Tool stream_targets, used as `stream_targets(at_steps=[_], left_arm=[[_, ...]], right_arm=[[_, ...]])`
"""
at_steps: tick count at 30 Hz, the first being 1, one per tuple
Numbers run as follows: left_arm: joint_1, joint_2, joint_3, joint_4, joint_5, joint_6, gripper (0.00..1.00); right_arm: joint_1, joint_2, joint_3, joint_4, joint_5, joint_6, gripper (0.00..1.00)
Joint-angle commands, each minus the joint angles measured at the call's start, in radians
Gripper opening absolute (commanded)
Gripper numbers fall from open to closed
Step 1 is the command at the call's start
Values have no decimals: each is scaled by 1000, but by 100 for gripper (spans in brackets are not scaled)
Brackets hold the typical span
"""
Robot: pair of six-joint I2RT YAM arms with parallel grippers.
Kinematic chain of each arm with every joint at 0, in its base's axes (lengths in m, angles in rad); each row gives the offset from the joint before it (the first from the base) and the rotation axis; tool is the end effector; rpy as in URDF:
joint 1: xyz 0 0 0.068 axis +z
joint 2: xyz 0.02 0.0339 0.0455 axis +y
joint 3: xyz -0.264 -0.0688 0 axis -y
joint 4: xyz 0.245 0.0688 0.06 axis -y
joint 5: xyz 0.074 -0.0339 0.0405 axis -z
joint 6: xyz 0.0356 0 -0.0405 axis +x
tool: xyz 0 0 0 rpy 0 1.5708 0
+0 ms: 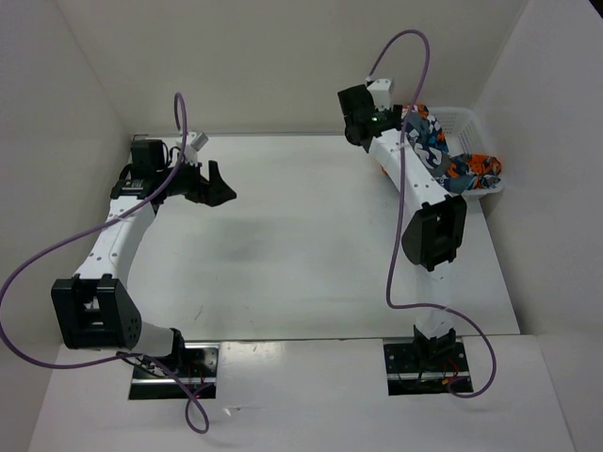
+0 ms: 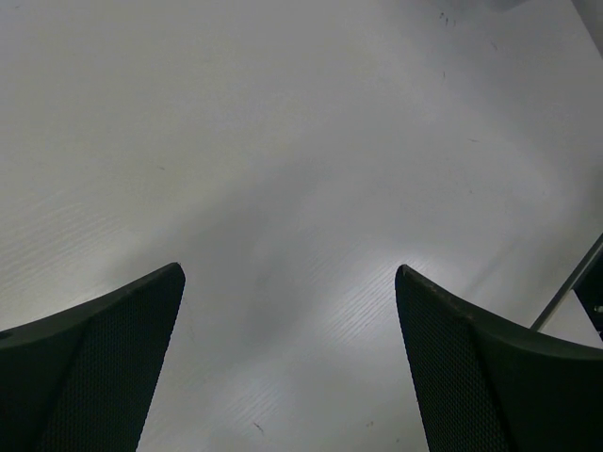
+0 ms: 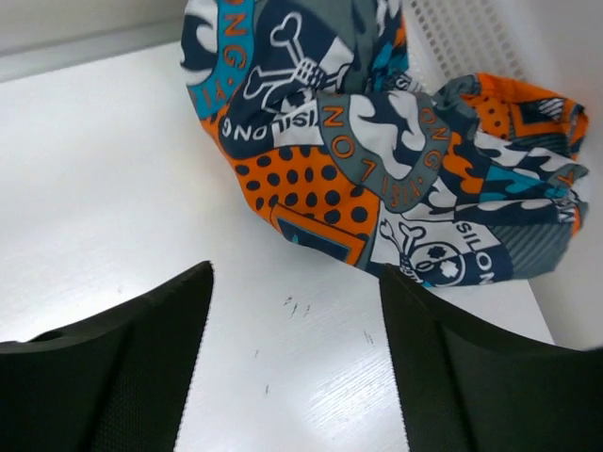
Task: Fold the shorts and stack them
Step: Grab the shorts from the pile
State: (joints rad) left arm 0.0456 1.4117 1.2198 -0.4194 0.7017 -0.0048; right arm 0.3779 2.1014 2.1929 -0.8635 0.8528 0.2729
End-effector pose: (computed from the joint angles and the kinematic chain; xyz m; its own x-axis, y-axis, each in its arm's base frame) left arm 0.3137 -0.0087 0.3283 -0.5757 -0.0299 -0.8171 0.4905 0.7869 -0.3744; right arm 0.4392 0.1455 0.3554 -0.5546 -0.0294 -0.8316 0.4240 0.8499 -0.3128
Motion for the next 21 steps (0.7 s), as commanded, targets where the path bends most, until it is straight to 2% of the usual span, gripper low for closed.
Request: stream_targets(at_steps=[1,2,5,11,15,21], left_arm=[[7,-19,41,14,76,5,99],[7,-19,41,14,76,5,99],[7,-19,61,-21,59,5,99],[-4,-19,132,-105,-89,5,99],[-13,-28,164,-150,-250,5,99],[-13,-46,164,-150,-387,5,99]], right_arm=[[-40,-27,-71,26,-52,-18,78],[-40,-27,-90,38,-63,-18,81],[-51,-38,-143,47,-72,-27,81],[-51,-38,-162,47,-109,-18,81],[-51,-29,-186,66,-109,-28,81],[-51,20,-217,75,-23,-57,81]])
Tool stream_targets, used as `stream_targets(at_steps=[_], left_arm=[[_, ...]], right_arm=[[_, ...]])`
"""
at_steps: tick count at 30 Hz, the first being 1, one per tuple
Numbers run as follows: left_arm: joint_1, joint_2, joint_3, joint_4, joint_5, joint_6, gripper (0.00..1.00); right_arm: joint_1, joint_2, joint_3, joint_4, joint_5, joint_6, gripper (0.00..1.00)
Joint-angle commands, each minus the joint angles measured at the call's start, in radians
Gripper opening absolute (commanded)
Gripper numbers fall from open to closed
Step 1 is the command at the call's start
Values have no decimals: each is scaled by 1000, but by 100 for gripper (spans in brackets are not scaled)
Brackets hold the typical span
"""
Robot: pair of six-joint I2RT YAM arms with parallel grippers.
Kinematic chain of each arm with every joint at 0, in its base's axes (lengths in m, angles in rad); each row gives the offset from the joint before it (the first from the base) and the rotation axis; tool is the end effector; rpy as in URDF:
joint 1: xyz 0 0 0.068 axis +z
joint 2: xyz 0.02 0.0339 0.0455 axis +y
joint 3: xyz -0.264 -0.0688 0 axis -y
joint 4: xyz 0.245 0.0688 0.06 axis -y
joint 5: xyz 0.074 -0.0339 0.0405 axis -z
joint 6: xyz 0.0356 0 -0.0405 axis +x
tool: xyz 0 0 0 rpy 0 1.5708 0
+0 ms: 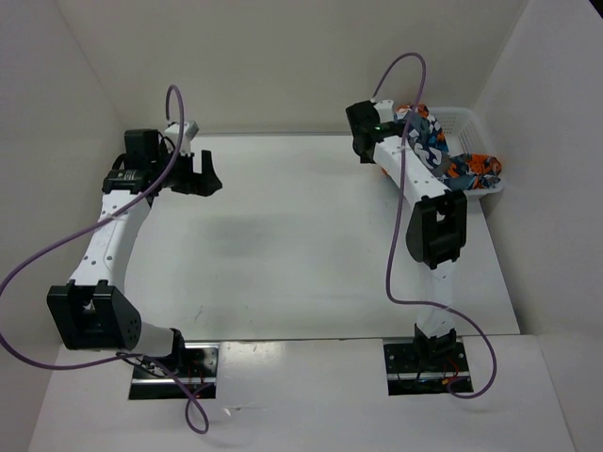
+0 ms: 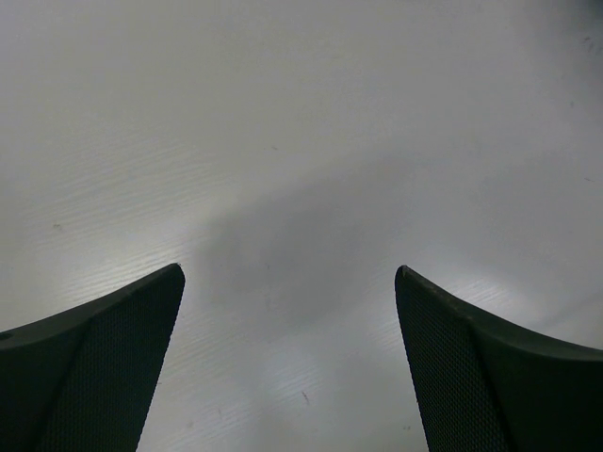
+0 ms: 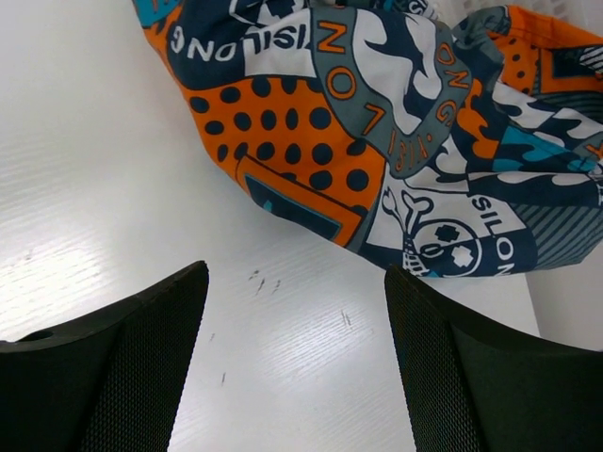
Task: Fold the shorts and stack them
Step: Grab the shorts from the pile
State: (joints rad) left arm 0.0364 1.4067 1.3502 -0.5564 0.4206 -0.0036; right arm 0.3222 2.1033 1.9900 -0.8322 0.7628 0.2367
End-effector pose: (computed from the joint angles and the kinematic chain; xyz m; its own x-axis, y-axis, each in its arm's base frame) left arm 0.3123 -0.0032 0.3588 -0.5759 -0.0243 -0.8171 0.2985 0.9243 -0.2378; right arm 0.4466 0.1232 0.2920 -0.7113 -0.0588 -0.7004 0.3307 0.8513 -0.4073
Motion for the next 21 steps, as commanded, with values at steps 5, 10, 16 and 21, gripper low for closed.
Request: stream_targets(at_steps=[5,10,16,21], left_arm=[[-4,-41,33,-13,-109,4,99],[-4,-41,33,15,-36,4,99],[-4,-23,24,35,23,4,99],[-4,-23,33,35,-29,4,99]], right_arm=[[5,56,-48,88,167,-42,81],[-5,100,-57,99,213,-54,81],[-14,144,-48,99,233,-54,81],[-23,173,-30,99,262,-45,72]])
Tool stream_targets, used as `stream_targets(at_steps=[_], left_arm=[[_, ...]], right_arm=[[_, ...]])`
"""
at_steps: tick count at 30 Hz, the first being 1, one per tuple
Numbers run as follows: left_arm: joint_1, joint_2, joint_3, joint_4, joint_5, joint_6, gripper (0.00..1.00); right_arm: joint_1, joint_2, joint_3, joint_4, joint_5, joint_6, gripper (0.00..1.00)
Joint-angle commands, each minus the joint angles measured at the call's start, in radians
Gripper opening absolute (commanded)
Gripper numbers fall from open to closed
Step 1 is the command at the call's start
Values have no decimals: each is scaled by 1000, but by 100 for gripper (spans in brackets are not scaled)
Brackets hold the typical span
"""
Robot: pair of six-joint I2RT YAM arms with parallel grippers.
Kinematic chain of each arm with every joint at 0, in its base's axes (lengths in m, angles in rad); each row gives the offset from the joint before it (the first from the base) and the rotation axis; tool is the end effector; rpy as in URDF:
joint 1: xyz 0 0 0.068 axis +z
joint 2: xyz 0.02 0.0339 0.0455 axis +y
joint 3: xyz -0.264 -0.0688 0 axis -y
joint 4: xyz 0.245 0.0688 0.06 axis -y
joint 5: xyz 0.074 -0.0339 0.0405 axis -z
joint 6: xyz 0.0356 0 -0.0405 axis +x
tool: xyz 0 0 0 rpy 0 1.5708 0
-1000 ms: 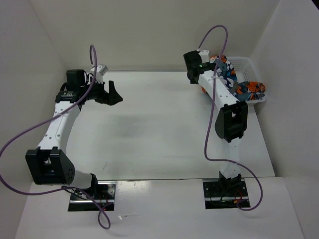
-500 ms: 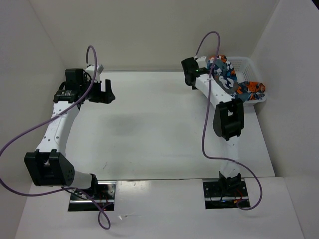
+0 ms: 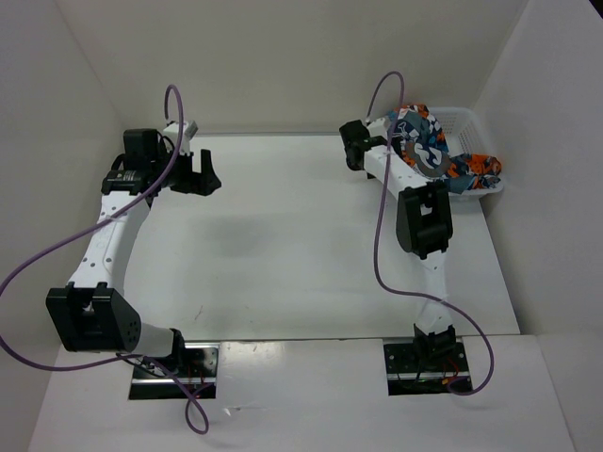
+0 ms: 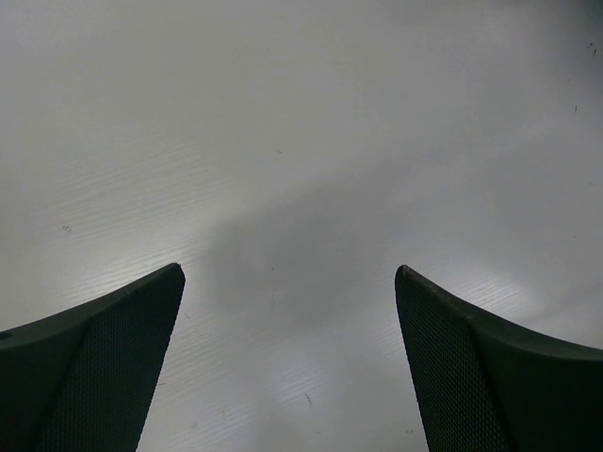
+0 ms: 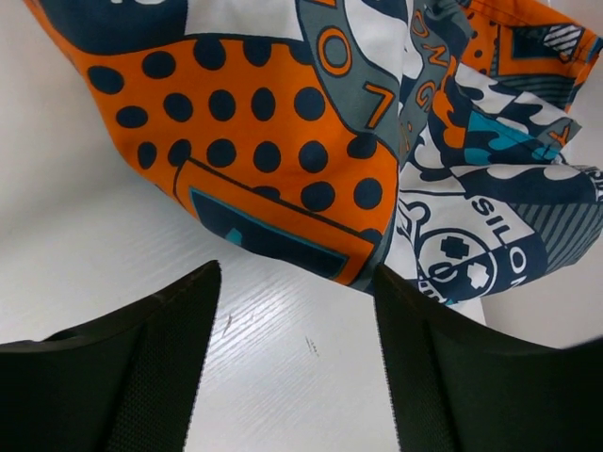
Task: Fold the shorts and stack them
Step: Grab the shorts from the pile
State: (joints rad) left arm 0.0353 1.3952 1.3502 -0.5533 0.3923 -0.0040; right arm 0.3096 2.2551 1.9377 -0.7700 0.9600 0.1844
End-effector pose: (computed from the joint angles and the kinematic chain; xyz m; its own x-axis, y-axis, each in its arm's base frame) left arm 0.3099 -0.0027 0.3622 -0.5640 -0.0236 -0.8254 0.2808 0.9345 -0.2186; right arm 0.4682 0.1192 0.2150 -0.7946 -0.1438 -0.5899 0.3394 0.7005 -0.6278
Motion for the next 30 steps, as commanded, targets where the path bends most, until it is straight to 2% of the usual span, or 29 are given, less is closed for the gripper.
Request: stream_targets(at_steps=[1,3,9,10,12,13,19,22,30], left_arm=[[-3,-2,33,32,-1,4,99],[-3,-2,33,32,-1,4,99],[-3,7,33,32,17,4,99],[-3,7,33,32,17,4,99],[-3,7,33,32,17,4,99],[-3,7,33,32,17,4,99],[-3,7,33,41,26,4,99],[-3,7,33,41,36,4,99],[-3,-2,24,41,36,4,99]], right_arm=[[-10,21,23,37,65,16,69],[-20,30,23,37,65,17,62],[-29,31,23,37,75,26,48],[-29,31,23,37,75,26,40],[-29,31,33,37,75,36,34],[-29,31,33,37,75,36,27],[-29,11,53,26,40,55,4],[-29,-2,53,26,40,55,0],[-29,-85,63,17,40,66,0]])
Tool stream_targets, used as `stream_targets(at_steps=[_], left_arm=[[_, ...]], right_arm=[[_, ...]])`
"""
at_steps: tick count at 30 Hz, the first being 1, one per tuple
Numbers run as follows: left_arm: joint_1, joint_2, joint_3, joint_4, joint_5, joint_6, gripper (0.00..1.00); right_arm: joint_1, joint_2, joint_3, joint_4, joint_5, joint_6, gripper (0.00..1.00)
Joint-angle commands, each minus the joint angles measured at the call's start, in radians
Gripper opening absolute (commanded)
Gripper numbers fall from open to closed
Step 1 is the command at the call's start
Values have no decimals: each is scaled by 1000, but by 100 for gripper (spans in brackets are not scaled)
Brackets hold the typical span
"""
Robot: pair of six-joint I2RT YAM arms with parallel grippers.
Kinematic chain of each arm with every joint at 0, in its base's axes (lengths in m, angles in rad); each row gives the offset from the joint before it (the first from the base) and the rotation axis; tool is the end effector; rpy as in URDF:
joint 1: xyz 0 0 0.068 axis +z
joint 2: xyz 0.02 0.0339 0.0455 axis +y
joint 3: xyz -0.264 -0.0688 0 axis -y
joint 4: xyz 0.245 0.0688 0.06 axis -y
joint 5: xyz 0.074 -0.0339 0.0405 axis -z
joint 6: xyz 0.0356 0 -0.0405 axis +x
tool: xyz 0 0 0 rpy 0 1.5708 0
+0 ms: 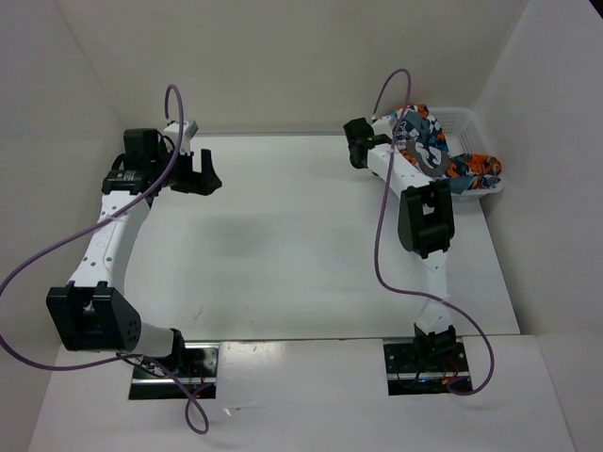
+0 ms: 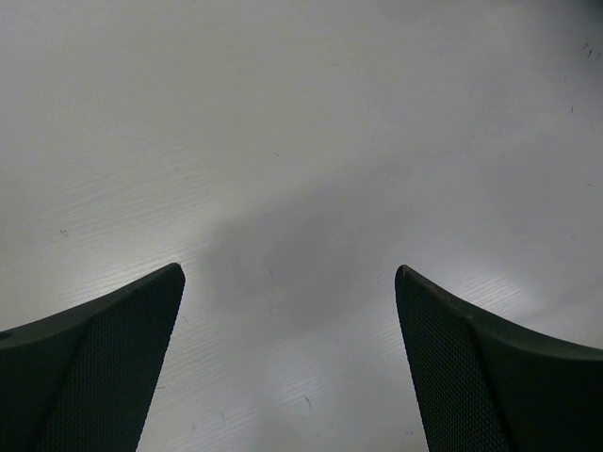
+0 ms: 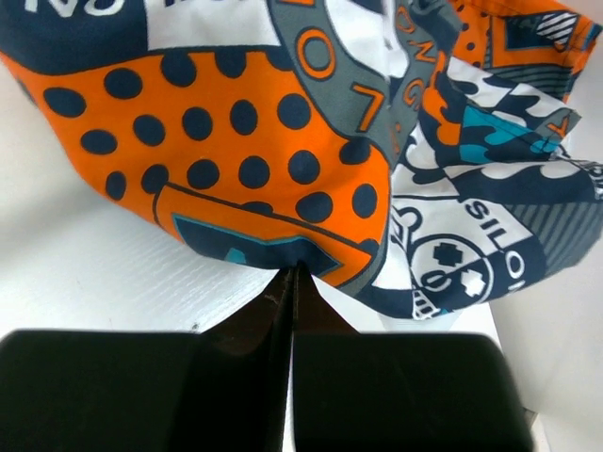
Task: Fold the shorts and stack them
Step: Grab the shorts from the pile
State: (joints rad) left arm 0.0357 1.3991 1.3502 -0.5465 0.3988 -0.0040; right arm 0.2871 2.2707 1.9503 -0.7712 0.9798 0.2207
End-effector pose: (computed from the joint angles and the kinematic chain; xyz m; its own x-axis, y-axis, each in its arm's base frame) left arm 0.3113 -0.0027 0.3617 -0.5616 -0.0237 -0.8270 0.2862 0.9323 -0.2211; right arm 0.4733 0.1089 0.2120 -0.7846 -0.1045 -0.6112 0.3906 0.6822 -0.6180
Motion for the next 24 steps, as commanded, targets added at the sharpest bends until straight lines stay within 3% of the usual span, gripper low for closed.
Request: stream_targets(at_steps=[1,10,18,24], left_arm=[[-3,-6,24,34,29,4,99],[-3,-25,15,34,38,4,99],[-3,-25,26,34,57,4,99],[-3,-25,47,25,87,4,99]], right_arm=[[-6,-114,59,18,20,29,0],[7,-186,150,-16,-23,29,0],[125,-232,450,-97,-70,-6,0],[193,-300,395,-86,-82,-44,0]])
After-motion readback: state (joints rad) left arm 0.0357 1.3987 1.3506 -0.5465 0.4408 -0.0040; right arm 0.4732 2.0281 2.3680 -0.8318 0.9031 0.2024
